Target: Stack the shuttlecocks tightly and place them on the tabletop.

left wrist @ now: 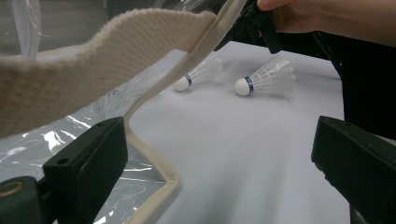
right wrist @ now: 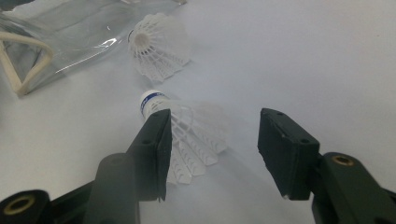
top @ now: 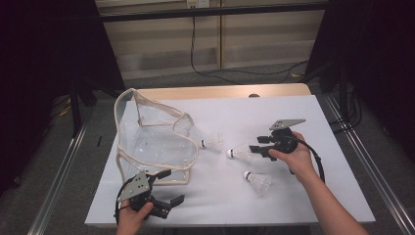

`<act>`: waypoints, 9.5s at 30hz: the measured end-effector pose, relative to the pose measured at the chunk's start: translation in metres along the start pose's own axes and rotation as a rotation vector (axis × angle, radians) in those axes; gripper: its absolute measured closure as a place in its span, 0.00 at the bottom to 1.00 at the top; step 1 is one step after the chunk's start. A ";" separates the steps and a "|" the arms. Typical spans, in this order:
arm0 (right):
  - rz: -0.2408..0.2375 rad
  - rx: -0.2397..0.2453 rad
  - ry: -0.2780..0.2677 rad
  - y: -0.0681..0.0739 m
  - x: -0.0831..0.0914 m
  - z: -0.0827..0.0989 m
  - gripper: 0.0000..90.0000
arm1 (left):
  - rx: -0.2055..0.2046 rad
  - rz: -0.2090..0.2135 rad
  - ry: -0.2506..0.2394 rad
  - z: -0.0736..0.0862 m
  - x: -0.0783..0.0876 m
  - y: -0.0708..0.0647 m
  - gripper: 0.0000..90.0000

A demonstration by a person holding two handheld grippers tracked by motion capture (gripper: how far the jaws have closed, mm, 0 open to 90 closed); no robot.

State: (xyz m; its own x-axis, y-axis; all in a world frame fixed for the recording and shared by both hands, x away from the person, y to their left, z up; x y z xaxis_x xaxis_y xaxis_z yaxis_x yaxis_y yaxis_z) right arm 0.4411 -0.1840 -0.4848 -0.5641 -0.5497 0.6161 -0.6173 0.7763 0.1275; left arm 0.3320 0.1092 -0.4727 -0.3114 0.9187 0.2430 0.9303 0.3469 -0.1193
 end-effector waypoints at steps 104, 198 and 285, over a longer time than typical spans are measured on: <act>-0.141 -0.117 -0.037 0.037 -0.033 -0.021 1.00 | -0.002 0.006 -0.001 0.000 -0.001 -0.001 0.04; -0.180 -0.060 0.004 0.067 -0.079 -0.041 1.00 | -0.002 0.018 0.002 0.001 -0.001 -0.001 0.04; -0.120 -0.071 0.025 0.047 -0.052 -0.035 0.37 | -0.006 0.014 -0.001 0.000 0.001 -0.002 0.04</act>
State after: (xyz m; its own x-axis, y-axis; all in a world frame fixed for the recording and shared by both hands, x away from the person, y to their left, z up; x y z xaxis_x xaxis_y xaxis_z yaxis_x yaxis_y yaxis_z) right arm 0.4609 -0.1081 -0.4838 -0.4745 -0.6325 0.6122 -0.6384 0.7261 0.2554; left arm 0.3297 0.1092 -0.4726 -0.2984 0.9238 0.2400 0.9358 0.3326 -0.1169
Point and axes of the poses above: each handheld gripper's, and its own axes: x roughly backward along the jaws, z roughly out of its underside, y roughly to its left, the point moved 10 cm from there along -x, roughly forward along the jaws, and after that the axes turned 5 degrees about z, right-handed, at the moved point
